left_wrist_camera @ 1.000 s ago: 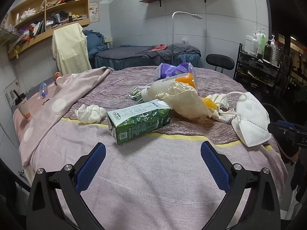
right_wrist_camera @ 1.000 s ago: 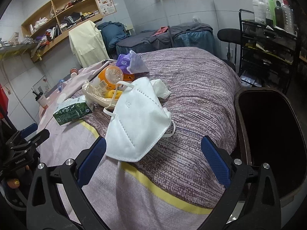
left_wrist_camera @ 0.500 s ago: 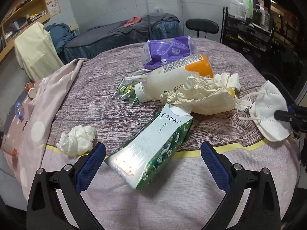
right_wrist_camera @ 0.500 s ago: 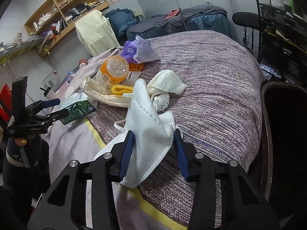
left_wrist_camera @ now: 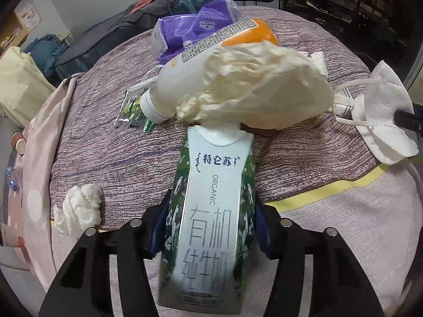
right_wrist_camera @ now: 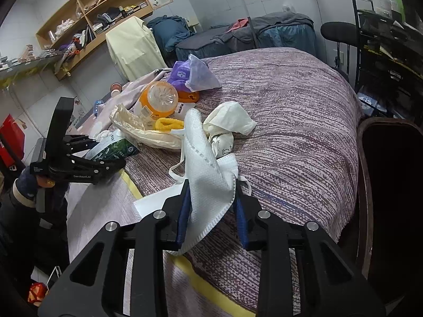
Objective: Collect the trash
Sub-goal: 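Carry mask and carton to the brown bin while the right gripper opens, dropping the mask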
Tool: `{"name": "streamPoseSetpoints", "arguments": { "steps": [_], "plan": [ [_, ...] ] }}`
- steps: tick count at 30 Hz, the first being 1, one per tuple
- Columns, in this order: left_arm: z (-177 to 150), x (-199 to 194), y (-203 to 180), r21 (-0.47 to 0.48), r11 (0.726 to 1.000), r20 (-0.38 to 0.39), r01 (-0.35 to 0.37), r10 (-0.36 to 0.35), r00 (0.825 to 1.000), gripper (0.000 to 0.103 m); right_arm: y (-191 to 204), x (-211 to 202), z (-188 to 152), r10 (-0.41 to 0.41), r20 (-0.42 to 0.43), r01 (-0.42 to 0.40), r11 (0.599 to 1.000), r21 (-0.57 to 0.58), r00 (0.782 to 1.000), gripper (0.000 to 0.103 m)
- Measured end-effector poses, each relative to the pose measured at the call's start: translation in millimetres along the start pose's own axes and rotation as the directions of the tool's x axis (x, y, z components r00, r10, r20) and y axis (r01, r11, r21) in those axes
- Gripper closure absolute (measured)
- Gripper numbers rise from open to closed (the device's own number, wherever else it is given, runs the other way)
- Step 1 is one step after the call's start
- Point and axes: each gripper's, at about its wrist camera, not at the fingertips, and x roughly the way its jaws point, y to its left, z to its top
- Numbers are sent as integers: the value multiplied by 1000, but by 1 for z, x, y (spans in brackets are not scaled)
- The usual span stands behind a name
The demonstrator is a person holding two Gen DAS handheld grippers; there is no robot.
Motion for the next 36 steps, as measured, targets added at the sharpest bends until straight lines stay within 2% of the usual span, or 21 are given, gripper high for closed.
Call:
{"name": "streamPoseSetpoints", "arguments": {
  "steps": [5,8,12,17,24,29,36],
  "plan": [
    [-8,-9,-9,-34,999,49,-35,37,998,53,-1,-8,-1,7,21,-7,1000,9,1000,73],
    [-15,-17,-9,-88,996,96,4,5,995,53,-2,-14,-3,3,38,-3,1000,14,999,73],
    [-26,-31,-17,-137,991,159,6,16,987,53,-7,-23,-6,4,55,-5,1000,29,998,73],
    [-39,-42,-19,-211,976,222,50,-2,975,53,-12,-35,-13,4,81,-9,999,51,997,74],
    [-55,-72,-28,-302,948,337,105,3,941,53,-18,-62,-19,-10,140,1,998,63,990,74],
    [-55,-95,-52,-293,946,412,139,-6,911,53,-26,-87,-26,-30,192,16,997,75,981,75],
    [-44,-107,-90,-240,946,468,220,-87,880,53,-39,-120,-33,-103,262,82,992,92,960,75]
  ]
}}
